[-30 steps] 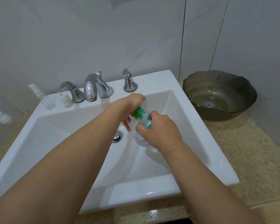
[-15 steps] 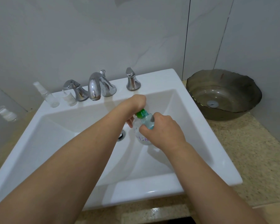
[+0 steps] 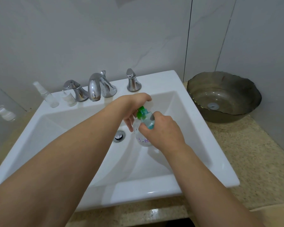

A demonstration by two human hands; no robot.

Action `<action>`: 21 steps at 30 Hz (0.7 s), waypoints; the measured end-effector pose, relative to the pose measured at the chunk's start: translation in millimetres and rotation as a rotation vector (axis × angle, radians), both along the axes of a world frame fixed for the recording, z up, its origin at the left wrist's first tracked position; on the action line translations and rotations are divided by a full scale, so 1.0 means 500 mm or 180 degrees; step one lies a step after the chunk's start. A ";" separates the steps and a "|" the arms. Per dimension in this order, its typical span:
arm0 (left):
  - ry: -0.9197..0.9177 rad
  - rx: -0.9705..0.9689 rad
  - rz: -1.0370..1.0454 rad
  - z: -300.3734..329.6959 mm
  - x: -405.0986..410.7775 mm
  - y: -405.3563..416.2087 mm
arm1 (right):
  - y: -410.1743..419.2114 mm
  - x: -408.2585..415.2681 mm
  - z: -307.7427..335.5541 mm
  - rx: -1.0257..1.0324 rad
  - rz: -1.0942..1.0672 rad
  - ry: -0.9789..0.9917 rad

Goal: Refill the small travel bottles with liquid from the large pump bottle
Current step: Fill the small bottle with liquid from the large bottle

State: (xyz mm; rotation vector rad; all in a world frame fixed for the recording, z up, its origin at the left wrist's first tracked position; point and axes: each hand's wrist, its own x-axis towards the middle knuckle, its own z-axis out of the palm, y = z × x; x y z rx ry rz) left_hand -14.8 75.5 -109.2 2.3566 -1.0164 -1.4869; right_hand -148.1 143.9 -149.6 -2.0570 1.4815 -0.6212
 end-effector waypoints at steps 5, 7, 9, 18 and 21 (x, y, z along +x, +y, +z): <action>-0.0172 -0.0190 0.0110 -0.009 -0.006 0.001 | -0.003 0.002 -0.001 0.0035 0.0026 0.0057; -0.0245 -0.0273 0.0153 -0.021 -0.006 0.001 | -0.003 0.002 -0.004 0.0051 0.0037 0.0112; -0.0322 -0.0392 0.0226 -0.028 -0.011 0.003 | -0.003 0.001 -0.007 0.0114 0.0035 0.0134; -0.0450 -0.0536 0.0317 -0.030 -0.023 0.006 | 0.000 0.000 -0.006 0.0237 0.0032 0.0117; -0.0337 -0.0452 0.0239 -0.027 -0.013 0.007 | 0.002 -0.001 -0.003 0.0229 0.0034 0.0082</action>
